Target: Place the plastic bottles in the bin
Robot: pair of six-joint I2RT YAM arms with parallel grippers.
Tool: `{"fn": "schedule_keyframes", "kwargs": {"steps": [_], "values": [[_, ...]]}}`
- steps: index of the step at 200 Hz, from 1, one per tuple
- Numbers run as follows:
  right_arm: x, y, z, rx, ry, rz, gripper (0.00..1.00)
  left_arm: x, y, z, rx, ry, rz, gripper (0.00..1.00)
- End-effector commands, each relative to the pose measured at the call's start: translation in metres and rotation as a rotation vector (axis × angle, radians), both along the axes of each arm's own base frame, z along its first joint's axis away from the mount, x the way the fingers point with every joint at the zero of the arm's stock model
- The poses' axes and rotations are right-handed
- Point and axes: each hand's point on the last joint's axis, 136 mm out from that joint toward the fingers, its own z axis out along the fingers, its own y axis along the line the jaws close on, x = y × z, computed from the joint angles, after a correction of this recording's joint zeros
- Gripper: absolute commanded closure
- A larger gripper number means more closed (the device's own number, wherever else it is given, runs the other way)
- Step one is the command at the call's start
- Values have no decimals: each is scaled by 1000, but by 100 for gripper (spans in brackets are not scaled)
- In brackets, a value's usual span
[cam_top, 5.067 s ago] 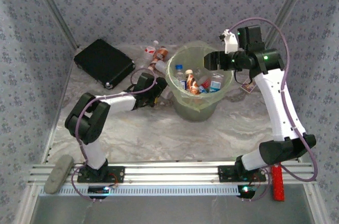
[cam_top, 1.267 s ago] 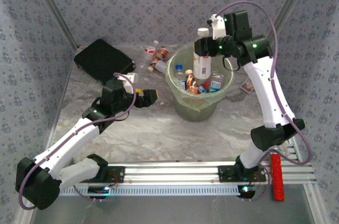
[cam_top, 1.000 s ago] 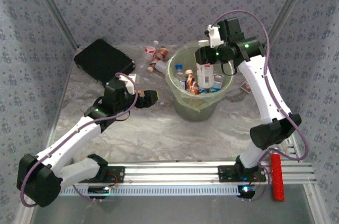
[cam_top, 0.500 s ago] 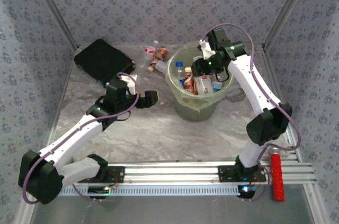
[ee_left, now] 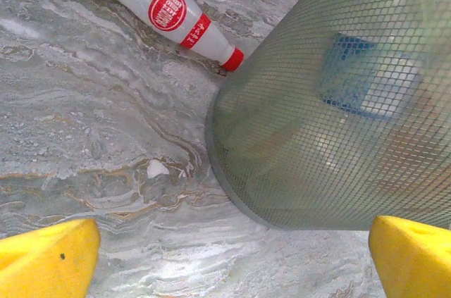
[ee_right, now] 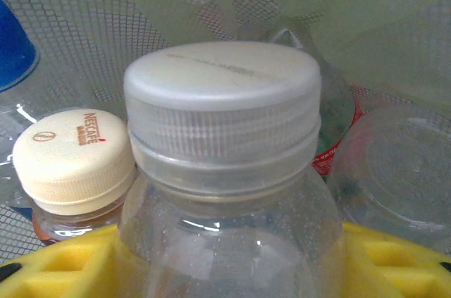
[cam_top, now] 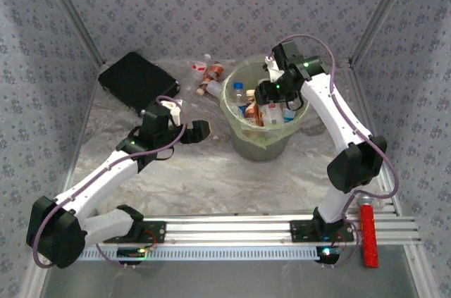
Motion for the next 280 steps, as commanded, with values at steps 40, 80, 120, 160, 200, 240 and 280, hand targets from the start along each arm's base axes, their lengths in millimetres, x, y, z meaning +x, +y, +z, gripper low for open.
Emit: {"fn": "schedule_keyframes", "kwargs": {"steps": [40,80,120,160,200,240,280], "values": [[-1,-2,36,-3,-55,13,28,14,2,-1,-38,57,41,3],[-8,5,62,61,-100,40,24,28,8,-9,-39,111,89,3],[-21,7,94,145,-177,60,23,55,14,-10,58,93,122,3],[-35,4,119,230,-243,65,24,109,23,-19,170,76,142,5],[-42,-3,111,238,-231,52,25,166,28,-40,303,50,181,9],[-46,-6,98,235,-201,50,27,221,45,-58,483,5,267,6],[-47,-3,89,238,-174,57,27,254,41,-79,556,16,272,5]]}}
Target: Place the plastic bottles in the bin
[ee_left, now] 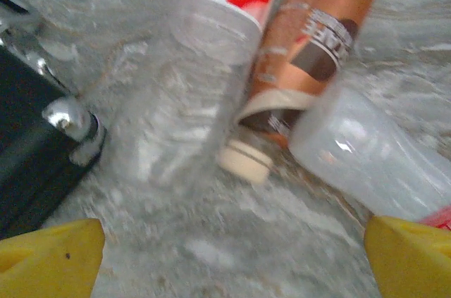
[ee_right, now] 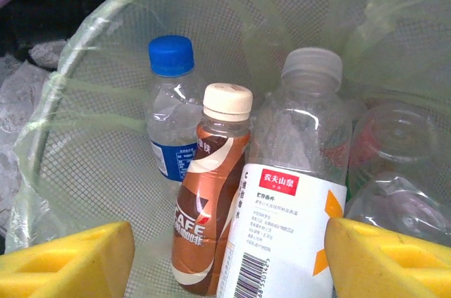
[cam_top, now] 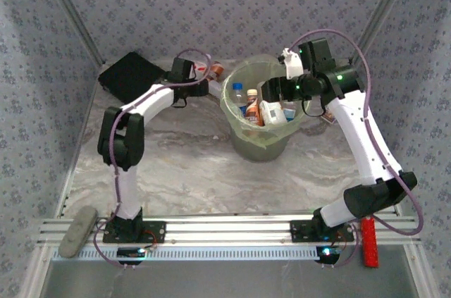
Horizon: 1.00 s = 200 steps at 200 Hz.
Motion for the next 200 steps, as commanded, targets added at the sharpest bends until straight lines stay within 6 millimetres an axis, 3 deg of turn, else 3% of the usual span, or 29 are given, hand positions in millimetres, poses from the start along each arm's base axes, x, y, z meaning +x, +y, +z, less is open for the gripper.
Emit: {"fn": "schedule_keyframes", "kwargs": {"steps": [1,59,73,123,166,200], "values": [[-2,3,5,30,-4,8,27,17,10,-3,95,-7,11,5],[-8,2,5,24,-1,15,28,49,7,-31,201,39,-15,9],[-9,1,3,16,3,10,28,57,7,-28,211,30,-14,9],[-9,-2,2,7,-2,5,28,64,9,-44,234,75,-12,16],[-8,-2,4,6,-11,1,28,62,12,-65,240,128,-7,29],[-7,-2,8,10,-21,2,29,59,14,-64,251,136,0,36]]}}
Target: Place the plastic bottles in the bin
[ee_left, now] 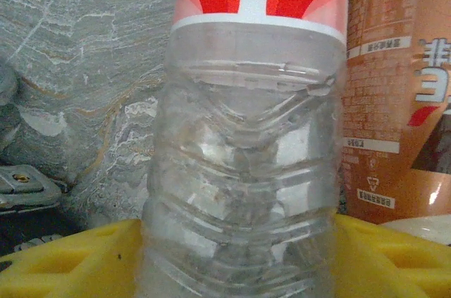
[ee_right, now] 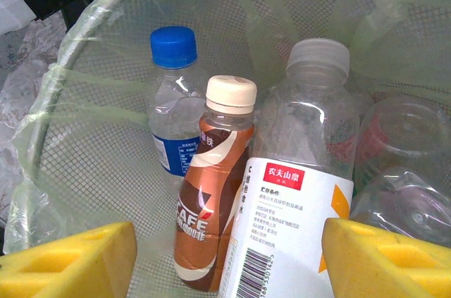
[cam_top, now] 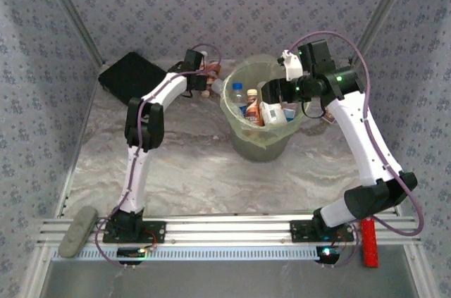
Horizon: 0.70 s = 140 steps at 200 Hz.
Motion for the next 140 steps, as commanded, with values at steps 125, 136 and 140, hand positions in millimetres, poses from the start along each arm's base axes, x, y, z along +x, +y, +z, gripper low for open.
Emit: {"fn": "schedule_keyframes", "kwargs": {"steps": [125,136,140], "values": [[0,14,60,177,-163,6,29,-61,37,115,-42,-188,60,51],[3,19,66,210,-174,10,29,-76,40,127,-69,-204,62,51],[4,21,68,223,-178,14,29,-82,40,131,-80,-209,62,51]]}}
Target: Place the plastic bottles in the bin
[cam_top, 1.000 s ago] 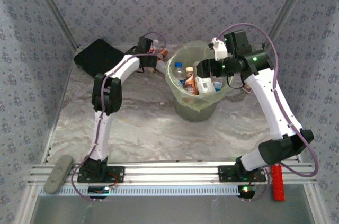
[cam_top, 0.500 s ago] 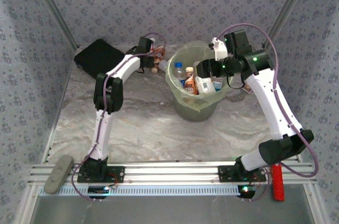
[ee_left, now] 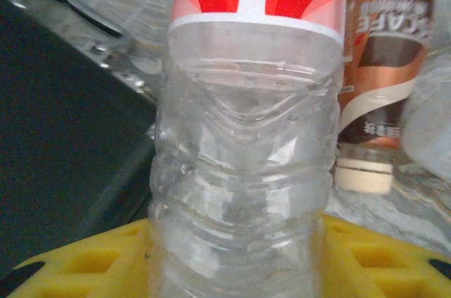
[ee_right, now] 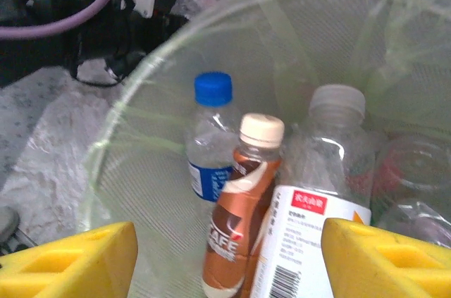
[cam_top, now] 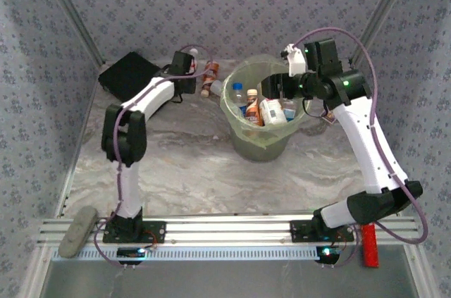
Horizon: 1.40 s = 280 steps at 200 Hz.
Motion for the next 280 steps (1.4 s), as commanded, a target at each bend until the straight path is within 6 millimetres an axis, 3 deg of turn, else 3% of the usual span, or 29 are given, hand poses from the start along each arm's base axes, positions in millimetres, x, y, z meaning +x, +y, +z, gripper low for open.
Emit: {"fn": "schedule_keyframes", "kwargs": {"steps": [1,37,71,96,120,181,217,257,268,280], "values": [[3,13,32,116,-74,15,29,-15,9,56,-71,-134,31,51],[13,45,49,168,-106,84,29,-77,-5,89,-273,-209,-57,53],[19,88,58,186,-107,173,22,-145,-41,123,-470,-322,-239,54],[27,119,54,235,-75,218,15,-192,-59,142,-557,-404,-342,52],[38,144,45,265,-28,224,10,-217,-59,155,-643,-483,-363,52],[51,196,19,294,64,291,11,-230,-62,167,-645,-539,-390,53],[46,206,18,287,44,323,33,-227,-61,164,-628,-531,-382,53],[49,205,20,274,16,314,47,-228,-62,166,-638,-531,-382,52],[50,205,24,273,-1,320,47,-229,-61,165,-641,-524,-377,46],[50,204,33,266,-33,330,47,-230,-61,165,-646,-510,-378,30]]}}
